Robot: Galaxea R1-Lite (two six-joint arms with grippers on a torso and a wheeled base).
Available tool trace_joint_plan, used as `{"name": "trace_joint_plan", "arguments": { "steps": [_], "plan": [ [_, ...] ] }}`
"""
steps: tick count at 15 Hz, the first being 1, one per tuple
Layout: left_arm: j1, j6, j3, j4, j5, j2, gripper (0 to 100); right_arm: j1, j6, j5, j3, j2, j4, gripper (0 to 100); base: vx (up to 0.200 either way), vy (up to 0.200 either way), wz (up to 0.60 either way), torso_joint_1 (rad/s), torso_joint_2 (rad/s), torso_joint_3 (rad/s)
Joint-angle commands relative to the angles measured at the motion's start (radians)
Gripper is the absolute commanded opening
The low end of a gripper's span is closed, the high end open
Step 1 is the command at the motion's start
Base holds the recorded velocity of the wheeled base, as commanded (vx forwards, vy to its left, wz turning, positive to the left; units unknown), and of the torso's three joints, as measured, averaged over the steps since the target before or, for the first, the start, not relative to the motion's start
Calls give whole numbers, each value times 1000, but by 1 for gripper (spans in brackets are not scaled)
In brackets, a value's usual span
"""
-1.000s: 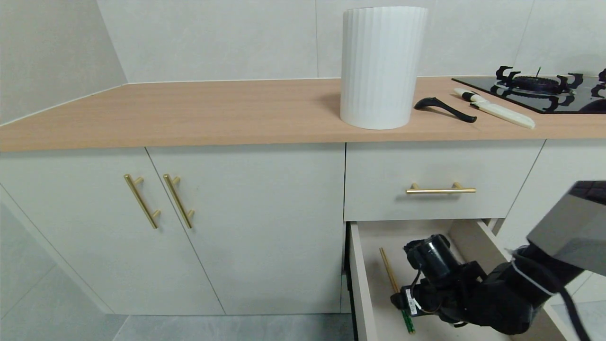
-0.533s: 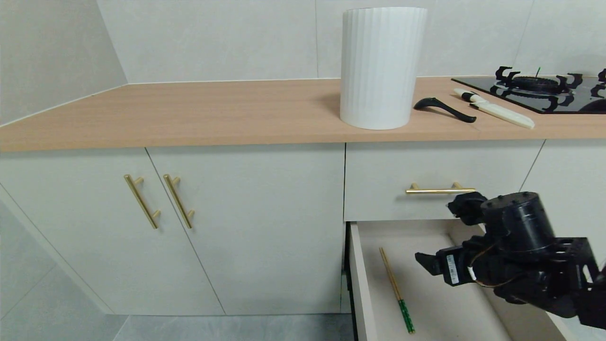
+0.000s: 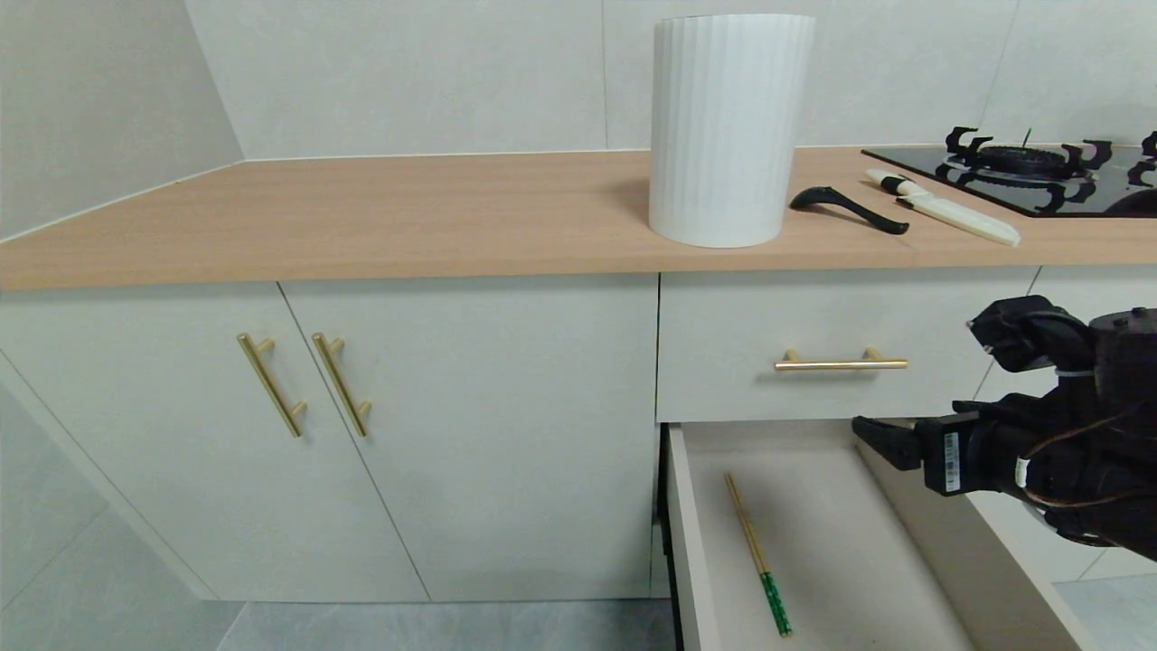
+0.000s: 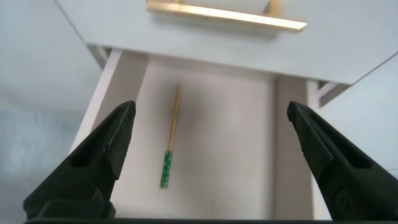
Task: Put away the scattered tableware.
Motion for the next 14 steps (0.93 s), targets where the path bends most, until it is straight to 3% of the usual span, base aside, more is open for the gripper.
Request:
{"name": "trace_joint_plan", "arguments": {
  "steps": [1,5,14],
  "plan": [
    [0,0,0,1,0,0,100,-10,-3,1,0,-20,-3,100,0,0,0,22,-110,-51],
    [0,0,0,-1,0,0,100,-11,-4,-1,-2,-22,-6,100,0,0,0,94,-262,-265],
    [0,0,0,-1,0,0,100,-31,-4,-1,-2,-8,-6,100,0,0,0,166,-497,-294]
  ]
}}
